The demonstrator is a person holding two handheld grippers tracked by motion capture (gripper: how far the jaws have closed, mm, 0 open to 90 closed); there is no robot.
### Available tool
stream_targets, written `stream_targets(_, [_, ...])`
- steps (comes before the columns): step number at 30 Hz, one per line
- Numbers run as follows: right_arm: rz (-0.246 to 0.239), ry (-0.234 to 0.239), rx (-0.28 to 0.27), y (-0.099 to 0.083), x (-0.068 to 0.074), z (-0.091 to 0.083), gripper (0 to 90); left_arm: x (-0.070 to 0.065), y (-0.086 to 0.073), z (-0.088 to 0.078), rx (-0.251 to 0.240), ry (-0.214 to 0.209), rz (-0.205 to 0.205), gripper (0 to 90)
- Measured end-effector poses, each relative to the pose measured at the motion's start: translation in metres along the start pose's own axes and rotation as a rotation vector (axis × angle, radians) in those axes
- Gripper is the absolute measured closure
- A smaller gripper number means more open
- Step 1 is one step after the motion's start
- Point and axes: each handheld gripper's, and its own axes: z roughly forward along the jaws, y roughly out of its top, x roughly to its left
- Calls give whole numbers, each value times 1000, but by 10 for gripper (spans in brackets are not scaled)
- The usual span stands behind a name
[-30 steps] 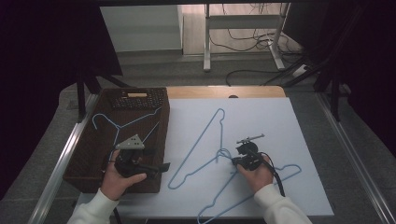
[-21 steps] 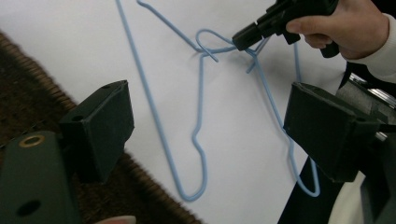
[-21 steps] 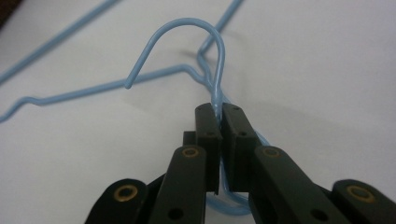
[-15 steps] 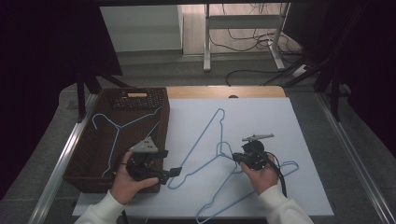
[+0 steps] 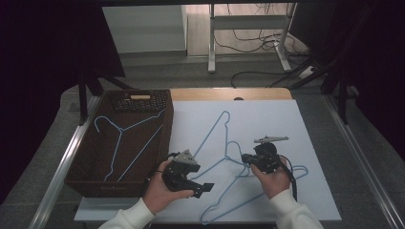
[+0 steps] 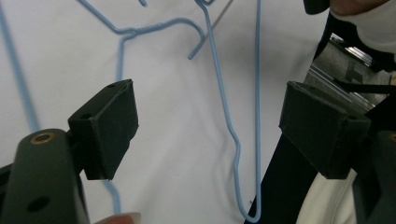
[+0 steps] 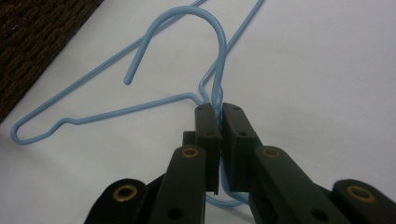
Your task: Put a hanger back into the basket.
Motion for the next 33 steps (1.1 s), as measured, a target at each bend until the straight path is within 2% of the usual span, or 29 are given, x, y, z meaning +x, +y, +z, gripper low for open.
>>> stream_targets(6, [1,1,-5,0,0,0,857,2,2,13,17,-10,-9,195])
stream_targets(14, [5,4,-14,1,0,-2,857,2,2,32,29,-63,-15,208])
stream_targets(19, [6,5,-18,1,0,-2,857,2,5,46,23,-69,-28,236])
stream_targets(22, [8,3,-24,1,-1,-3,857,1,7,60,39,-58,-34,280])
stream_targets(26, [10,4,-27,1,-1,-4,857,0,8,80,78,-76,-56,360])
stream_targets(29, [11,6,-29,1,-1,-5,857,1,8,90,97,-74,-62,427])
stream_targets(33, [12,10,-37,1,-1,-6,857,0,8,97,120,-88,-55,578])
